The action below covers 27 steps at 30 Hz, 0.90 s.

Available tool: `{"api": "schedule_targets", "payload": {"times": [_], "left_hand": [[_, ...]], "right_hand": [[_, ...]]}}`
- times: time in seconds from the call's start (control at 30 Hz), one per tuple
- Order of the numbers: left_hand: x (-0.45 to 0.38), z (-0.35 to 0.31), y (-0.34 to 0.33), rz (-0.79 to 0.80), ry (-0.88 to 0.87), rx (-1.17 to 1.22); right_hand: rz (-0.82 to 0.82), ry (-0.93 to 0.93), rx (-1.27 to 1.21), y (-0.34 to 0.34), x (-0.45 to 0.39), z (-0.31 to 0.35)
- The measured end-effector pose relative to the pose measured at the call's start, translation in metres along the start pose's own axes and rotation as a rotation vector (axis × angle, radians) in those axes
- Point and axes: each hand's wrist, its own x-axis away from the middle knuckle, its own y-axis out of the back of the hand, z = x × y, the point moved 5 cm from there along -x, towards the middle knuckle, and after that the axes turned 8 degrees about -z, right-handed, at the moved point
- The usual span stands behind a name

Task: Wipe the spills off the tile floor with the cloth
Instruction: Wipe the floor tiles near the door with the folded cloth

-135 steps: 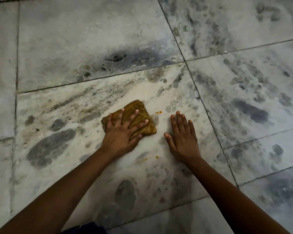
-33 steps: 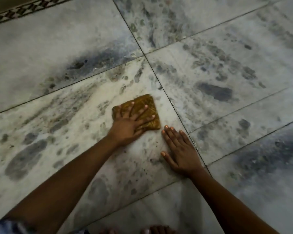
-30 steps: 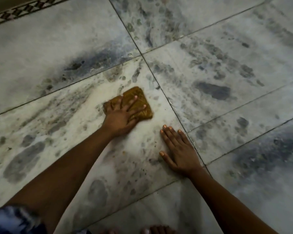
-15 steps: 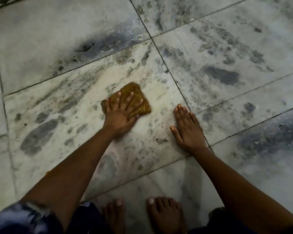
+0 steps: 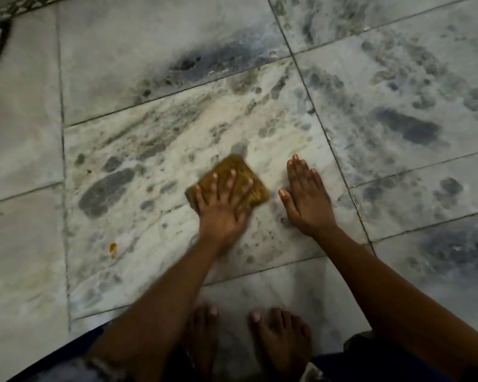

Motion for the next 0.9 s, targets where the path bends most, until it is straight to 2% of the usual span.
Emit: {"api": "schedule_targets", "payload": {"times": [0.1,0.17,0.2,0.27,0.37,0.47,0.53,0.57,0.67,0.73,0.77,0.9], "left_hand": [[-0.064,0.036,0.009,0.1,0.113,0.002],[-0.077,0.039,0.014,0.139,0.054,0.01],[-0.067,0.038,0.015,0.123,-0.006,0.003],[-0.022,0.025,0.011,0.045,-0.257,-0.08],[0.058,0.019,0.001,0.073,-0.572,-0.156],[0.057,0.033,0.011,0.053,-0.736,-0.136],[0.034,0.043,0.018,0.064,-0.679,-0.14],[0.021,0.046,0.02,0.086,-0.594,-0.133],[-0.011,0.042,0.02,0.074,-0.217,-0.061],[-0.006,0.03,0.018,0.024,-0.048,-0.048],[0.006,0.023,0.016,-0.018,-0.029,-0.054],[0.098,0.019,0.011,-0.064,-0.144,-0.039]], "right_hand": [[0.003,0.044,0.016,-0.005,0.003,0.004],[-0.011,0.021,0.016,-0.005,0.0,0.006],[-0.021,0.001,0.016,-0.005,0.0,0.007],[-0.053,-0.044,0.015,-0.002,-0.006,0.011],[-0.017,-0.027,0.014,-0.007,-0.011,0.019],[0.039,0.022,0.044,-0.019,-0.006,0.028],[0.069,0.048,0.089,-0.026,-0.004,0.03],[0.074,0.056,0.105,-0.028,-0.005,0.03],[0.063,0.057,0.119,-0.027,-0.006,0.028],[0.057,0.071,0.132,-0.027,-0.006,0.029],[0.053,0.074,0.138,-0.027,-0.006,0.029],[0.054,0.079,0.135,-0.026,-0.005,0.029]]}}
